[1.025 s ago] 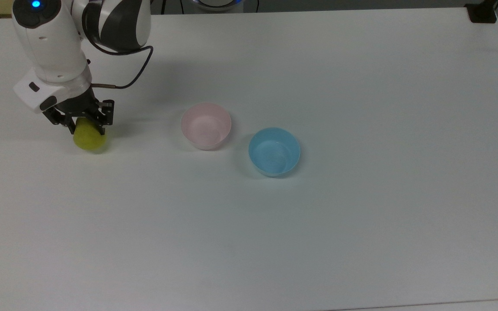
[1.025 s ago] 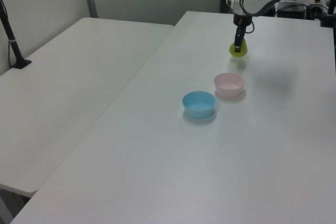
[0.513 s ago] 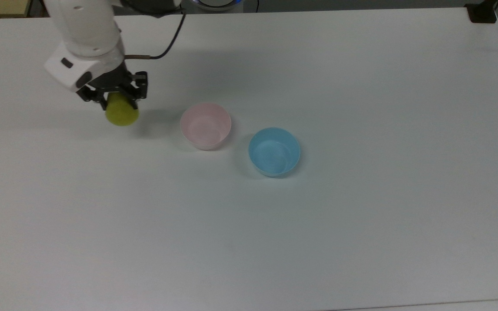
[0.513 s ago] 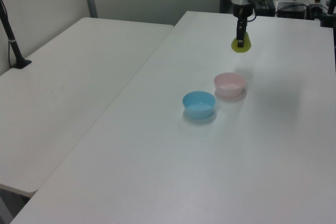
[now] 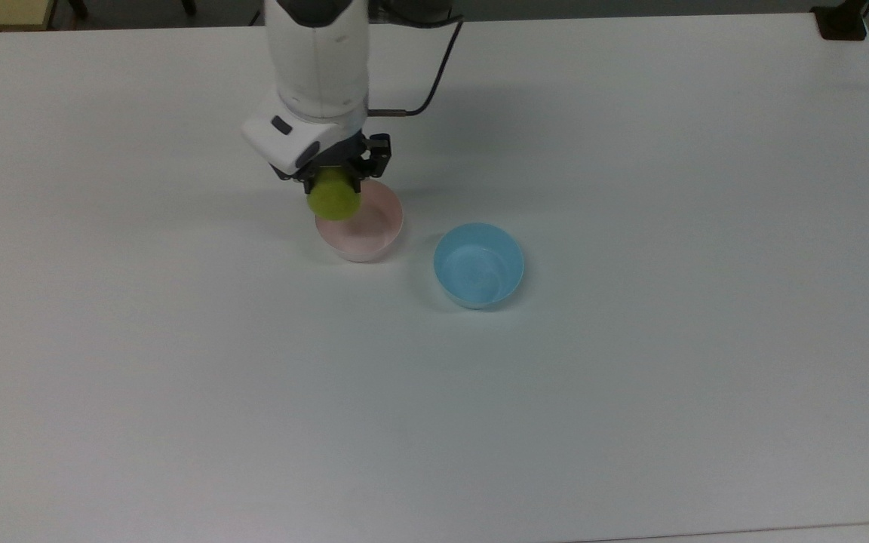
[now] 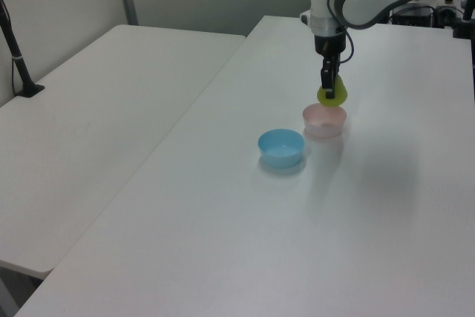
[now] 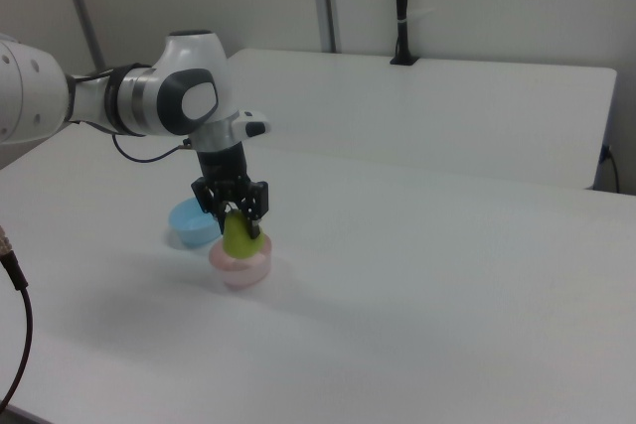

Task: Place the pear in the bowl
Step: 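Carry the pear over the pink bowl and lower it inside, then open the gripper to release the pear into the pink bowl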

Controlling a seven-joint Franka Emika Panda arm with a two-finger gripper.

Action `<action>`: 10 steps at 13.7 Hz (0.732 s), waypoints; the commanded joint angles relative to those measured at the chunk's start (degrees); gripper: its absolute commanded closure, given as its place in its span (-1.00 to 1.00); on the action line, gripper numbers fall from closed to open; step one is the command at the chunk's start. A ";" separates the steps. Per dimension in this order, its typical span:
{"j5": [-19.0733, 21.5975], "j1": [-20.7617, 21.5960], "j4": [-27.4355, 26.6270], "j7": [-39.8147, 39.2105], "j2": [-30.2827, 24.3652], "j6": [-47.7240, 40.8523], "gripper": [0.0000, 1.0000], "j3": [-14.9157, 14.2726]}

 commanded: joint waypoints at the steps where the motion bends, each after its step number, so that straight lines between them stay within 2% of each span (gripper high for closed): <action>1: -1.19 2.49 -1.36 4.63 1.51 3.22 0.16 -0.43; 4: -1.27 3.11 -1.27 6.04 3.45 6.04 0.10 -0.43; 6: -1.28 3.11 -1.10 6.04 4.16 6.13 -0.23 -0.51; 9: -1.36 3.02 -0.83 6.39 3.38 5.35 -1.00 -0.51; 10: -1.28 2.94 -0.83 6.92 2.24 4.73 -1.00 -0.51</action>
